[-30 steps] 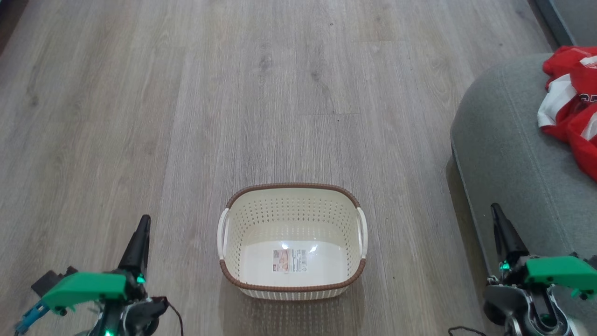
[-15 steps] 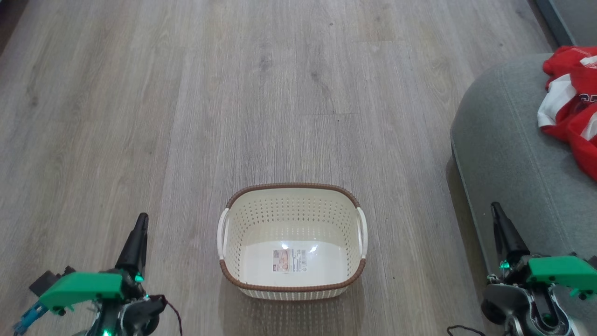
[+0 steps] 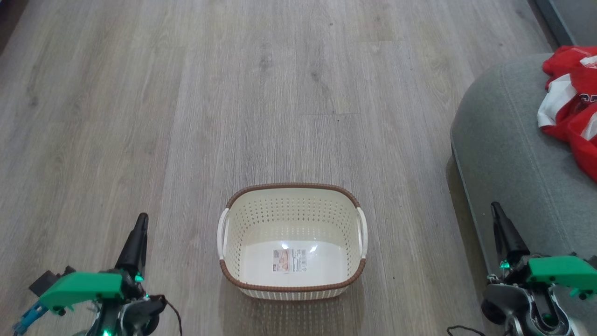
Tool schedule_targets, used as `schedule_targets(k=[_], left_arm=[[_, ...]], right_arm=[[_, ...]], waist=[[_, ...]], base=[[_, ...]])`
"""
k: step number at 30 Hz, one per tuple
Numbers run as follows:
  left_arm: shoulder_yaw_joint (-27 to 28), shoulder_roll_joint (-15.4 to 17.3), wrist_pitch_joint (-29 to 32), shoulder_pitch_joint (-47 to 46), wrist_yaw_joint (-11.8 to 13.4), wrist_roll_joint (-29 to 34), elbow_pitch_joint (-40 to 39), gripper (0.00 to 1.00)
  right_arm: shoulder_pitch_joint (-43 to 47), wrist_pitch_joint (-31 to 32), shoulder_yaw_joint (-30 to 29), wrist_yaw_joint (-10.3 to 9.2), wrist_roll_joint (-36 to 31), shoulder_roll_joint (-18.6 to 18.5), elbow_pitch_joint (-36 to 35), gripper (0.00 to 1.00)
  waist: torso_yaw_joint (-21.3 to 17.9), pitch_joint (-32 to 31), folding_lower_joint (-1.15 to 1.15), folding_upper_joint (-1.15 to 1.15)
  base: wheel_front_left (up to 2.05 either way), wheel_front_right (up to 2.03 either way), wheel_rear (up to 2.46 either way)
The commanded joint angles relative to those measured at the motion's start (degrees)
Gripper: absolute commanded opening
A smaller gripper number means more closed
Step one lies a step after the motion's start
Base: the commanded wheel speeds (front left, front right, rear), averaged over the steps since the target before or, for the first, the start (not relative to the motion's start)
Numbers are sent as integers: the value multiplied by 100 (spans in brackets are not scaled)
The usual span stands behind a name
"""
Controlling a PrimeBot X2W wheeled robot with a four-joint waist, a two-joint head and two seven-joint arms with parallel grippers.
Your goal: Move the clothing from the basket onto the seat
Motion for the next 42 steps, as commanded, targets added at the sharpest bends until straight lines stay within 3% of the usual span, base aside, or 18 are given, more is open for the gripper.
schedule_targets(k=[1,42], left_arm=[[207,44,44,-286,-53,-35,-194,0],[207,44,43,-286,-53,-36,-195,0]], right_arm=[[-317,33,136,-1,32,-61,-224,0],[-317,33,136,-1,33,-61,-224,0]], waist=[[0,0,0,0],[0,0,0,0]], base=[[0,0,0],[0,0,0]])
